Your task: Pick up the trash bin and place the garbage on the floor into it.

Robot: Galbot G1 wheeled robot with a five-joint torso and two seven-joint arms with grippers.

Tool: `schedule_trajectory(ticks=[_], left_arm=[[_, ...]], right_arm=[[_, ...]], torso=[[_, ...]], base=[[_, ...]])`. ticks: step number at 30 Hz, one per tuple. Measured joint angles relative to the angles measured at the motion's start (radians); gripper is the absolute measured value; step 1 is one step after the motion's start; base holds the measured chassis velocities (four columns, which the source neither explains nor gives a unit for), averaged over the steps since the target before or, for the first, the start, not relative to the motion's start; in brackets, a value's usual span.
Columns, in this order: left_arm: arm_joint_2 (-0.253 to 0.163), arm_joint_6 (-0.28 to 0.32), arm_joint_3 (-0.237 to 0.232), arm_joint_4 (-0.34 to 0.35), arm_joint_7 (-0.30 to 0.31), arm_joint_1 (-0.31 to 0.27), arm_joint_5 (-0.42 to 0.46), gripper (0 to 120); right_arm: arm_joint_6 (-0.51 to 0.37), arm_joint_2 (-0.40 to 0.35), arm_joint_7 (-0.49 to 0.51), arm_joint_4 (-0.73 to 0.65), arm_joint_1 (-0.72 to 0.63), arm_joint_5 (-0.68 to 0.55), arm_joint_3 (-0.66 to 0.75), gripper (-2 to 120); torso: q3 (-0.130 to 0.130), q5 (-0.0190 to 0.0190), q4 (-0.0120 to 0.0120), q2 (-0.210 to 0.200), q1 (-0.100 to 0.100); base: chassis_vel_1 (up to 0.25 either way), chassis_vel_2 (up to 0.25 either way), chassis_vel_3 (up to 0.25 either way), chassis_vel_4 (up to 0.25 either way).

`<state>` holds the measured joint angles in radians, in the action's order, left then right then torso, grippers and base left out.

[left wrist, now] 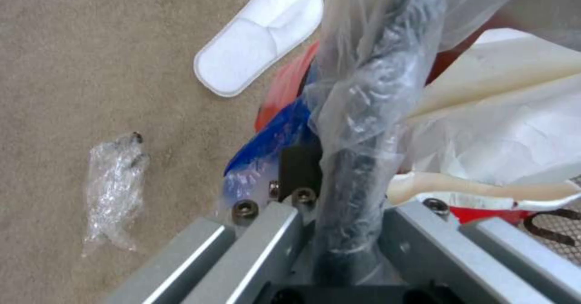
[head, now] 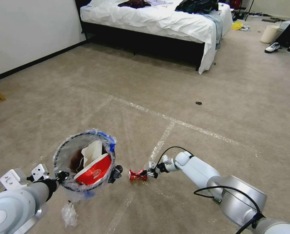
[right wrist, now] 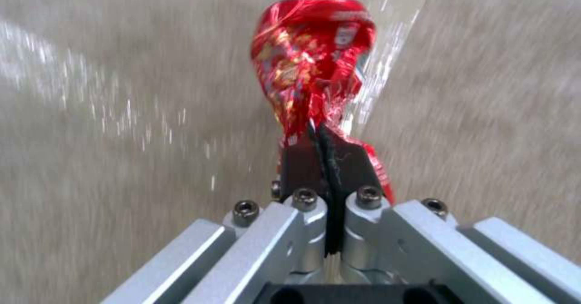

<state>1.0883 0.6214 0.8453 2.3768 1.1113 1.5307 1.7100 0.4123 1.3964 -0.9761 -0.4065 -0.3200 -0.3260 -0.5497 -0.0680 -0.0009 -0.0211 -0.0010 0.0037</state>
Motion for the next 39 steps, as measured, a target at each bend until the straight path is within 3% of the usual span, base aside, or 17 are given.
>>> schedule_trajectory(ticks=[8,22,30,39], left_arm=[[0.002,-0.001,-0.003,-0.003,0.001,0.000,-0.005,0],[0.001,-0.002,-0.008,-0.013,0.005,-0.001,-0.006,0],[-0.008,-0.004,-0.006,-0.016,0.020,-0.004,0.014,0],[-0.012,-0.004,0.000,-0.020,0.032,0.002,0.028,0]], right_arm=[[0.003,-0.045,-0.013,-0.152,-0.006,-0.142,0.026,0],[0.096,-0.072,-0.048,-0.240,0.020,-0.152,0.154,0],[0.098,-0.130,-0.003,-0.380,0.065,-0.231,0.193,0],[0.057,-0.228,0.059,-0.641,0.149,-0.365,0.231,0]], torso=[[0.000,0.0005,0.0007,0.000,0.000],[0.000,0.0007,0.0007,0.000,0.000],[0.000,0.0008,0.0007,0.000,0.000],[0.001,0.0006,0.0008,0.000,0.000]], base=[[0.000,0.000,0.000,0.000],[0.000,0.000,0.000,0.000],[0.000,0.000,0.000,0.000],[0.000,0.000,0.000,0.000]])
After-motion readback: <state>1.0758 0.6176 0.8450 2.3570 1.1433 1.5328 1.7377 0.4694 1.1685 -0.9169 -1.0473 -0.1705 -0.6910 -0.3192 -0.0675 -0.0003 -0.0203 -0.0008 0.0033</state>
